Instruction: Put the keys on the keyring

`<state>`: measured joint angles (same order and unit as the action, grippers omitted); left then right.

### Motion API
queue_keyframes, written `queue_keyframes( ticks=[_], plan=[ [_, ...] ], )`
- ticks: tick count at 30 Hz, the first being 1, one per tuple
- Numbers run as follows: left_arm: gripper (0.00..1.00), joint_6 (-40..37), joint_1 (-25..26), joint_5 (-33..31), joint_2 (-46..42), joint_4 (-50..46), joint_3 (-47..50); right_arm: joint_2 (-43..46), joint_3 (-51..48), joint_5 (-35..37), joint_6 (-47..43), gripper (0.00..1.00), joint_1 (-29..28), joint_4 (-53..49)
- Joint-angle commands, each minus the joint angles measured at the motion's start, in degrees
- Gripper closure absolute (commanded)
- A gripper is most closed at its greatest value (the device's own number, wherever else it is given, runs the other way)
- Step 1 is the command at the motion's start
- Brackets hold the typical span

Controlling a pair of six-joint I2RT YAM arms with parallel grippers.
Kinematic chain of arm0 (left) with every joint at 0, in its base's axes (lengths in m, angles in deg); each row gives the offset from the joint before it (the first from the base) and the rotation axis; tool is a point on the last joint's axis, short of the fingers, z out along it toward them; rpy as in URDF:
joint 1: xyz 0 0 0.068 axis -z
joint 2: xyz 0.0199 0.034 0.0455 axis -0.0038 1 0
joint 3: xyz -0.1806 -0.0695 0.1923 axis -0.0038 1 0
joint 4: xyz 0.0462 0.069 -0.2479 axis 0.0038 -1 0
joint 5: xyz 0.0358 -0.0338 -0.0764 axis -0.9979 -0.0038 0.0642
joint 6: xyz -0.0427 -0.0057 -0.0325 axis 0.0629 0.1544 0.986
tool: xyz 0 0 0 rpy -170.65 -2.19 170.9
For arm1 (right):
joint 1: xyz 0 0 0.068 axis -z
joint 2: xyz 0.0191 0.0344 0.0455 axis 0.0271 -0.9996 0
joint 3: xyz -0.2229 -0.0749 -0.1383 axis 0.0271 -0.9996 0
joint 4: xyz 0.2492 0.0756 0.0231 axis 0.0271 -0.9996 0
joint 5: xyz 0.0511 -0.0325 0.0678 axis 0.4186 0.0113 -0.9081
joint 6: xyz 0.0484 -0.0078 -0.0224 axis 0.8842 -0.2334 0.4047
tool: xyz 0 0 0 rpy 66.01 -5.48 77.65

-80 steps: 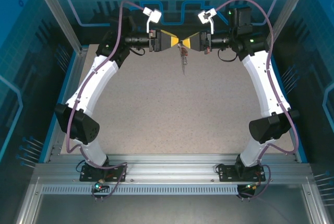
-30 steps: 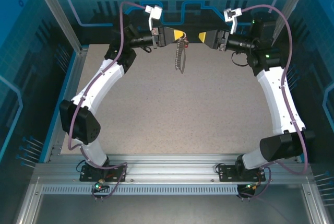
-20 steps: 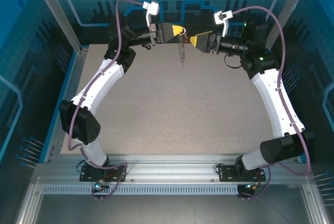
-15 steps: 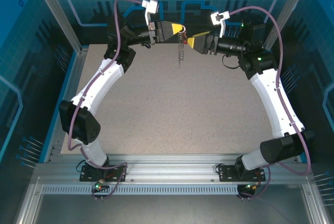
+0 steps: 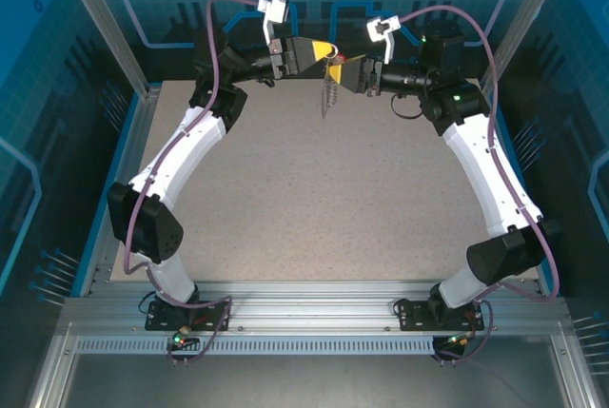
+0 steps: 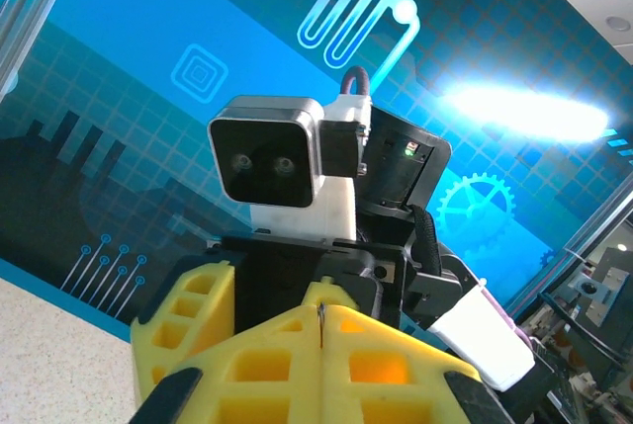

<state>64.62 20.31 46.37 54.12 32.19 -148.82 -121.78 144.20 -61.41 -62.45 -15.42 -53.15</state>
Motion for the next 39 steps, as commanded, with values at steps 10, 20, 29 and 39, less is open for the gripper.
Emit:
queue_keyframes(
  ticks=[10, 20, 29, 39],
  plan=[
    [1.0, -2.02, 0.1, -4.44, -1.08, 2.09, -0.98, -0.16, 1.36, -3.83, -2.74, 1.0, -0.82, -3.25],
    [1.0, -1.95, 0.12, -5.41, -1.08, 3.14, -0.09, -3.45, 5.21, -5.25, -4.89, 1.0, -4.84, -6.96],
    [1.0, -3.06, 0.11, -6.36, -1.81, 3.03, 1.42, -6.09, 8.78, -6.14, -6.74, 1.0, -7.19, -10.57],
    [1.0, -5.68, -0.07, -8.04, -3.42, 1.54, 3.34, -2.53, 2.79, -4.93, -6.21, 1.0, -4.89, -9.62]
  ],
)
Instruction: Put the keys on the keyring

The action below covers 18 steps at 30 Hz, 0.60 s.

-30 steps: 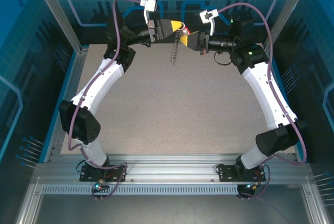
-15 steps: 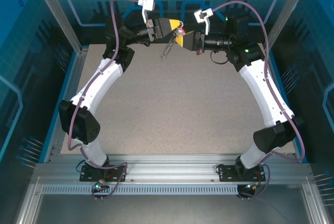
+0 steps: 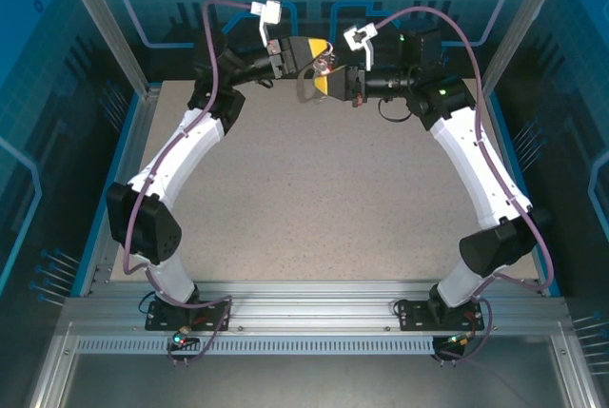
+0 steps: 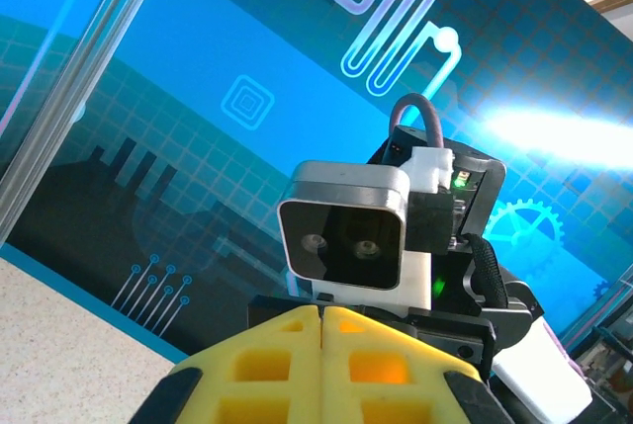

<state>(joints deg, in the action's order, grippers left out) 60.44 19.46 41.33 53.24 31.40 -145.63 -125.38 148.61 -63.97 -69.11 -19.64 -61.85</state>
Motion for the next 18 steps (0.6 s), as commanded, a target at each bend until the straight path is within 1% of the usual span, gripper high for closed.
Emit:
queue_keyframes(
  ticks=[1, 9, 10, 12, 13, 14, 15, 18],
  plan=[
    [1.0, -1.37, 0.77, -2.94, -2.45, 2.6, 0.18, 1.0, -1.68, -2.44, 0.93, 1.0, -0.88, -0.45],
    [1.0, -0.14, 0.79, -3.78, -2.44, 4.22, 1.01, -1.78, 1.06, -1.31, 2.52, 1.0, -3.11, 0.64],
    [1.0, 0.02, 0.79, -4.16, -2.47, 4.48, 1.31, -1.7, 1.23, -0.8, 2.48, 0.97, -2.86, 0.04],
    [1.0, 0.17, 0.8, -4.68, -2.62, 4.59, 1.59, -0.62, -0.02, -0.16, 2.88, 0.81, -1.76, -0.07],
    [1.0, 0.21, 0.79, -4.96, -2.69, 4.62, 1.75, 0.4, -1.4, -0.33, 3.57, 0.74, -0.9, 0.63],
    [1.0, 0.19, 0.79, -5.38, -2.8, 4.63, 1.95, 1.43, -2.83, -0.46, 4.37, 0.69, 0.12, 1.59],
    [1.0, 0.13, 0.79, -5.7, -2.88, 4.64, 2.19, 2.9, -4.49, -0.59, 5.18, 0.66, 1.26, 2.68],
    [1.0, 0.39, 0.79, -6.28, -3.06, 5.07, 2.43, 6.8, -8.69, -1.03, 8.15, 0.63, 4.7, 6.07]
  ],
)
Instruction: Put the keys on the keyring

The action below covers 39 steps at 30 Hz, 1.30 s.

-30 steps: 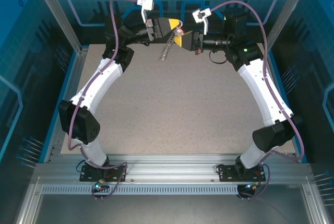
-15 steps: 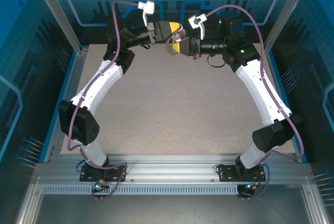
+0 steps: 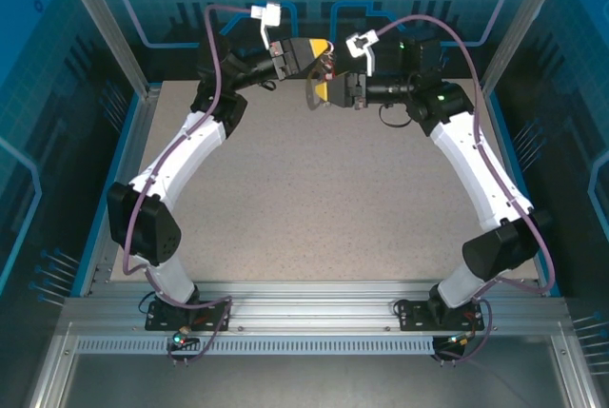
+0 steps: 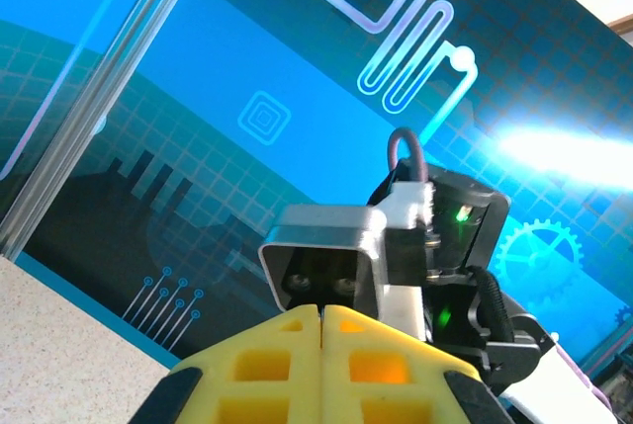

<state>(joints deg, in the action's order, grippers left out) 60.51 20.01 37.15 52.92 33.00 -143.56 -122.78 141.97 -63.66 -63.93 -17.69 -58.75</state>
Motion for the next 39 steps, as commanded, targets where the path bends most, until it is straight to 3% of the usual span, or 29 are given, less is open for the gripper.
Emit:
queue_keyframes(
  ticks=[1, 13, 24, 31, 39],
  plan=[
    [1.0, 0.58, 0.29, -2.28, -2.84, 3.79, 0.52, 5.19, -3.0, -1.22, 4.0, 0.63, 3.81, 4.18],
    [1.0, 2.54, 0.59, -8.18, -4.17, 6.8, 4.38, 6.38, -4.38, 12.8, 21.15, 0.6, 4.61, 24.68],
    [1.0, 2.97, 2.44, -11.78, -4.39, 7.89, 5.63, -0.46, 1.71, 14.2, 23.83, 0.62, -0.3, 29.07],
    [1.0, 2.64, 2.52, -12.88, -5.02, 7.97, 6.64, 0.04, -0.96, 14.5, 24.88, 0.72, -0.53, 30.89],
    [1.0, 2.29, 2.47, -13.48, -5.02, 8.18, 7.0, 0.93, -3.92, 13.73, 26.29, 0.72, -0.57, 32.52]
  ],
)
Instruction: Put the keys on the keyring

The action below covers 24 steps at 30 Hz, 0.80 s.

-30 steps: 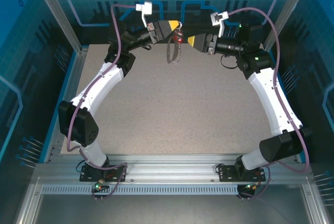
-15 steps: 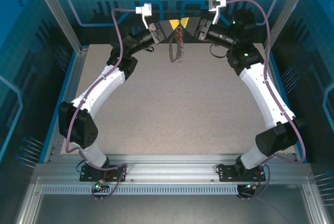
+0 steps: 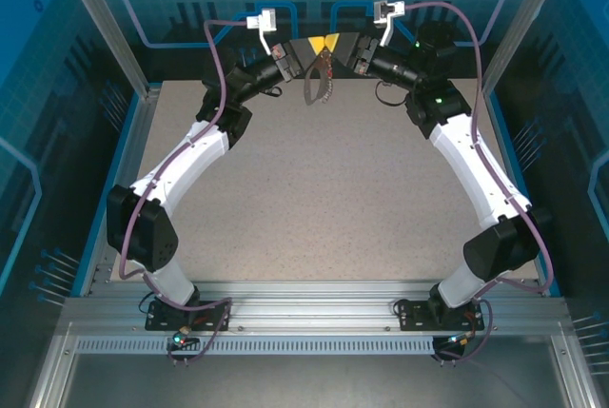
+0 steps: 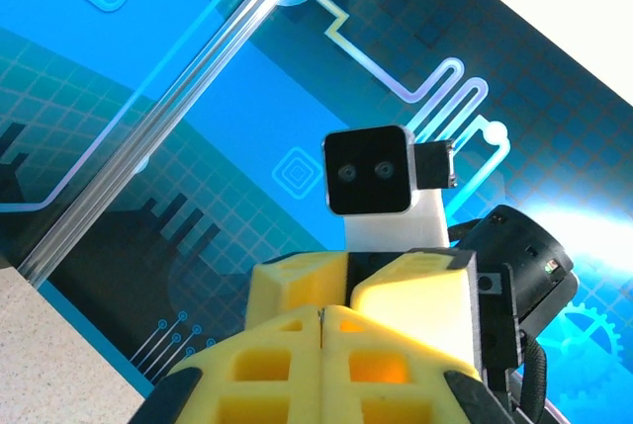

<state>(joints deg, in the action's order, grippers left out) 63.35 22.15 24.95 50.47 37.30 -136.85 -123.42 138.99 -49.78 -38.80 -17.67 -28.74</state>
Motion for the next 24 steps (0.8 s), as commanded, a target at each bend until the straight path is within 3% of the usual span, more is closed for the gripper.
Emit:
queue_keyframes(
  ticks=[1, 7, 13, 19, 24],
  plan=[
    [1.0, -0.63, 0.39, -1.36, -2.57, 3.91, 0.28, 1.73, -1.35, -0.19, 1.32, 0.72, -0.55, 2.69],
    [1.0, -0.8, 0.39, -1.52, -2.61, 3.92, 0.23, 2.45, -2.82, -0.35, 1.75, 0.81, -0.6, 3.37],
    [1.0, -1.08, 0.38, -1.81, -2.57, 3.83, 0.28, 2.8, -3.64, -1.03, 2.75, 0.8, -0.55, 4.35],
    [1.0, -1.08, 0.48, -1.6, -2.57, 3.78, 0.21, 2.72, -4.17, -1.43, 3.61, 1.0, -0.42, 5.61],
    [1.0, -1.25, 0.48, -0.39, -2.65, 3.16, 0.03, 2.36, -3.39, -2.67, 3.72, 1.0, 0.23, 5.99]
  ],
)
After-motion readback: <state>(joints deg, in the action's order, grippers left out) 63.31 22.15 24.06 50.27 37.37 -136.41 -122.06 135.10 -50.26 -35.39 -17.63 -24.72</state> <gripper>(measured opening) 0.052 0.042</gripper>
